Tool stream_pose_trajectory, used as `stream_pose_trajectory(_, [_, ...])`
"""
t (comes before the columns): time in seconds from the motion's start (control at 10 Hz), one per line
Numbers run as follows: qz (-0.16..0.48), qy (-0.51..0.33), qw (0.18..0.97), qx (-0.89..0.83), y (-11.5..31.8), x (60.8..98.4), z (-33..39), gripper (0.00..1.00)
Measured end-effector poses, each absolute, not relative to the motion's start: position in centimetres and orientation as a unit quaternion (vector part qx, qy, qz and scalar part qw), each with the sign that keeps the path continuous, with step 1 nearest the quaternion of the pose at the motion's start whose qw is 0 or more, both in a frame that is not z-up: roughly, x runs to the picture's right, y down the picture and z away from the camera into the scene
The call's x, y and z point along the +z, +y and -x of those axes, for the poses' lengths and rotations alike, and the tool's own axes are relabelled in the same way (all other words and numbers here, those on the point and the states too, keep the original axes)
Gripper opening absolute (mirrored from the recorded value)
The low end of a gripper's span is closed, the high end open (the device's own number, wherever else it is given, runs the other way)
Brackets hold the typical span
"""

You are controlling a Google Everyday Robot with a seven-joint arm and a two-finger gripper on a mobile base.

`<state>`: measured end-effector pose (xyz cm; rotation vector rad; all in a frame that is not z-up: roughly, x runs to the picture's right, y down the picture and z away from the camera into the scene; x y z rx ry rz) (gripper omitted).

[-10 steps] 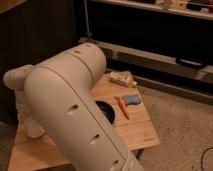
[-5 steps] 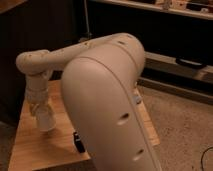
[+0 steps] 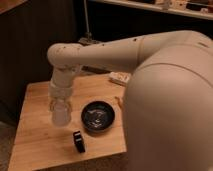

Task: Place the ceramic cup over the eraser

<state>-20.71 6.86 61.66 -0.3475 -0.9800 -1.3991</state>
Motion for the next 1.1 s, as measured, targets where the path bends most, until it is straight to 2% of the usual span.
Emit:
stream_pose_trajectory(0.3, [0.161,-0.390,0.701,-0.575,5.2,59.6,17.0,0.00])
stream_pose_trajectory(0.7, [0.174,-0.345,0.771,-0.506,5.5,57.8,11.3,0.00])
stream_pose_trajectory(1.1, [0.169,-0.330,0.798,-0.476,5.4,56.6,8.3,0.00])
